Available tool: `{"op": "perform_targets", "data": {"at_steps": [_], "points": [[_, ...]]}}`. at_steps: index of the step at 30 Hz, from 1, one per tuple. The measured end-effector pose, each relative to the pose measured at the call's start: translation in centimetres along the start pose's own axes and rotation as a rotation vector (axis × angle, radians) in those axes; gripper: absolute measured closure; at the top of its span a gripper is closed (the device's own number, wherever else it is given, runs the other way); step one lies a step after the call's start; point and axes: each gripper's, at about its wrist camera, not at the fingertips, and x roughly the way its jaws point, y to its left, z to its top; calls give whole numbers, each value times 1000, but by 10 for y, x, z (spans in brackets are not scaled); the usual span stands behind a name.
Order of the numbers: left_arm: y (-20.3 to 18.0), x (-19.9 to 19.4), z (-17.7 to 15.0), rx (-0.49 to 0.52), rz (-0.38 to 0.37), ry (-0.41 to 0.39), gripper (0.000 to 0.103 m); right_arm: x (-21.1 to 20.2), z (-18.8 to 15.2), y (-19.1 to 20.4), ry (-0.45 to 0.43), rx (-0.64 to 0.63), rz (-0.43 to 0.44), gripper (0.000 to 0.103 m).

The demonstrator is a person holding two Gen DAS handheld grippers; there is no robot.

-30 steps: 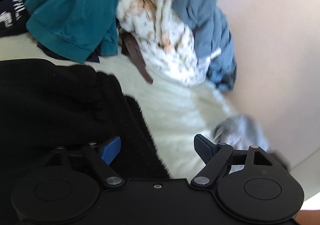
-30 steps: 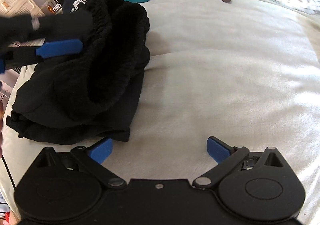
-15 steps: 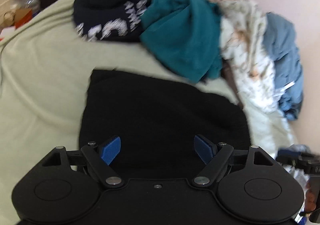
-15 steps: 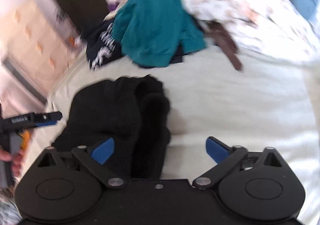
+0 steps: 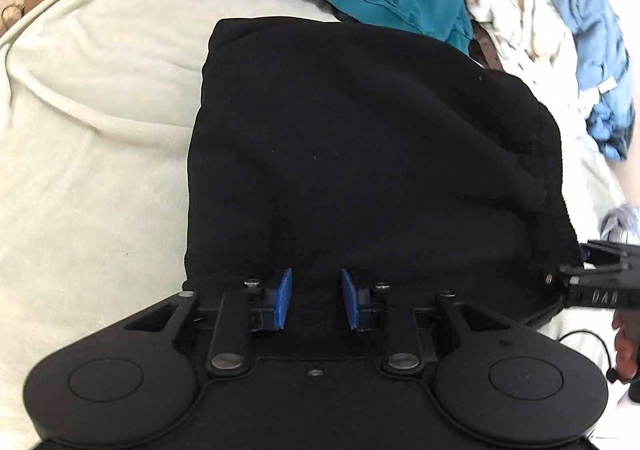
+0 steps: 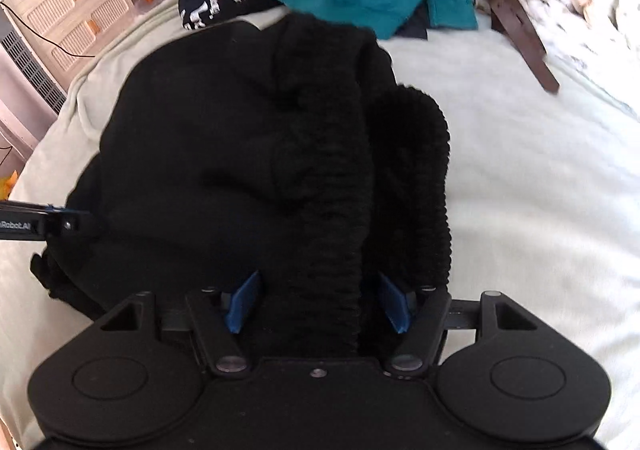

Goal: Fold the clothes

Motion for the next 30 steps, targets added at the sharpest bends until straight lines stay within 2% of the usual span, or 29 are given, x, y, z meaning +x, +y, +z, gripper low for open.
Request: {"op": "perform_targets", "data": {"at_steps": [4,6,7,9,10,13,15,18,21,23,25,30], "points": [[2,-5,4,1,-25,-4,71,3,2,-10,18,21,32,38],[4,-17,10,-21,-55,-26,70,-1,9,-5,36,-23,27,37],[8,-27,13,-37,-64,-65,69,-6,14,-4,40,-31,30,37],[17,-41,25,-47,-81,-129,63,-21,22,-2,27,-76,16,34],[18,-47,33,-44,-89,-148,63,-27,24,0,20,-90,3,29],[13,-45,62,23,-54,-168,61,-54,53,-6,-42,-108,-37,27],[6,-37,78,48,-27,-162,56,-57,68,-6,-91,-100,-41,27],[-7,-15,103,42,59,-153,57,-56,87,-3,-166,-82,-23,27],[-12,6,116,35,46,-127,57,-33,100,12,-220,-136,-27,31],[-19,22,123,79,52,-110,57,-12,104,22,-217,-181,-60,36],[-20,34,123,108,54,-60,57,1,104,22,-201,-195,-108,39],[-10,57,122,85,55,-25,56,24,100,-11,-151,-33,-126,35]]}}
